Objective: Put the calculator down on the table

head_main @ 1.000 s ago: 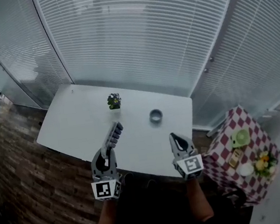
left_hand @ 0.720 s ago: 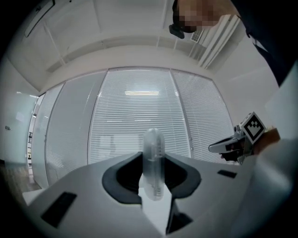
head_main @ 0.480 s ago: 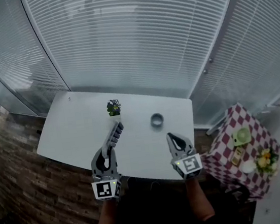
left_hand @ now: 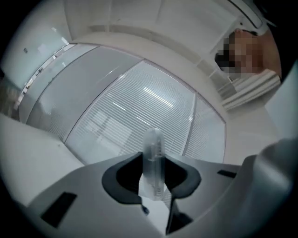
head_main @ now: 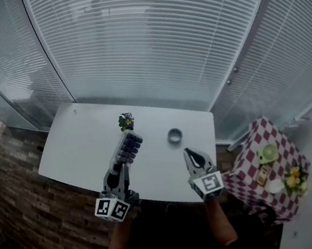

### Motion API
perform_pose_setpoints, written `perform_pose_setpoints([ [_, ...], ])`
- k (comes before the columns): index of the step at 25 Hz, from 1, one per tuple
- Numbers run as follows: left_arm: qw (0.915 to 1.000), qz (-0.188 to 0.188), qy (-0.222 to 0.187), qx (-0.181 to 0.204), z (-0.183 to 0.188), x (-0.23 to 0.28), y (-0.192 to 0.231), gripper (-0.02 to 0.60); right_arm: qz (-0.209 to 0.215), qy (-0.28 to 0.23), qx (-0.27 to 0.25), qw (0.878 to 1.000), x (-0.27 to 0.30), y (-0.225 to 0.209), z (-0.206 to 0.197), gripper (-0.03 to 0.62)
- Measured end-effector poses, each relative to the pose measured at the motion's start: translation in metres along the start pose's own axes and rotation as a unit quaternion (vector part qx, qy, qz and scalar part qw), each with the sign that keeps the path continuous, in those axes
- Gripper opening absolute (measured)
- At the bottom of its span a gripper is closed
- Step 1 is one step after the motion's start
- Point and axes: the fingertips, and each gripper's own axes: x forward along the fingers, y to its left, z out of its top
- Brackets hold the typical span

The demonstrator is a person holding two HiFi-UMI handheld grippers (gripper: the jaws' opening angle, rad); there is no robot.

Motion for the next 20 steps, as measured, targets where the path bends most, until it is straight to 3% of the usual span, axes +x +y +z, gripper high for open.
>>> perform_pose_setpoints([
  [4,0.9932,-0.011,-0.012,-0.115,0.004,0.005,0.010,0.100,-0.002,0.014,0.014,1.000,0.003,-0.001,-0.003,0.006],
  [9,0.9682,0.003,-0.016,-0.250,0.000,0.005,0.027,0.100,-0.002,0.009,0.004,1.000,0.008,-0.002,-0.001,0.006],
  [11,0.9487,0.013,-0.022,-0.315,-0.004,0.007,0.036,0.100,-0.002,0.014,0.006,1.000,0.009,-0.003,-0.001,0.006],
  [13,0.9221,0.014,-0.036,-0.385,-0.008,0.009,0.045,0.100,0.000,0.009,0.006,1.000,0.011,-0.002,0.002,0.006],
  [16,0.8902,0.021,-0.042,-0.453,-0.018,0.010,0.055,0.100,0.004,0.009,0.009,1.000,0.014,-0.002,0.001,0.006],
  [18,0.8807,0.023,-0.037,-0.472,-0.023,0.012,0.059,0.100,0.004,0.012,0.012,1.000,0.016,-0.002,0.000,0.006],
  [20,0.8801,0.024,-0.031,-0.473,-0.027,0.015,0.061,0.100,0.005,0.004,0.010,1.000,0.017,-0.004,0.002,0.006],
])
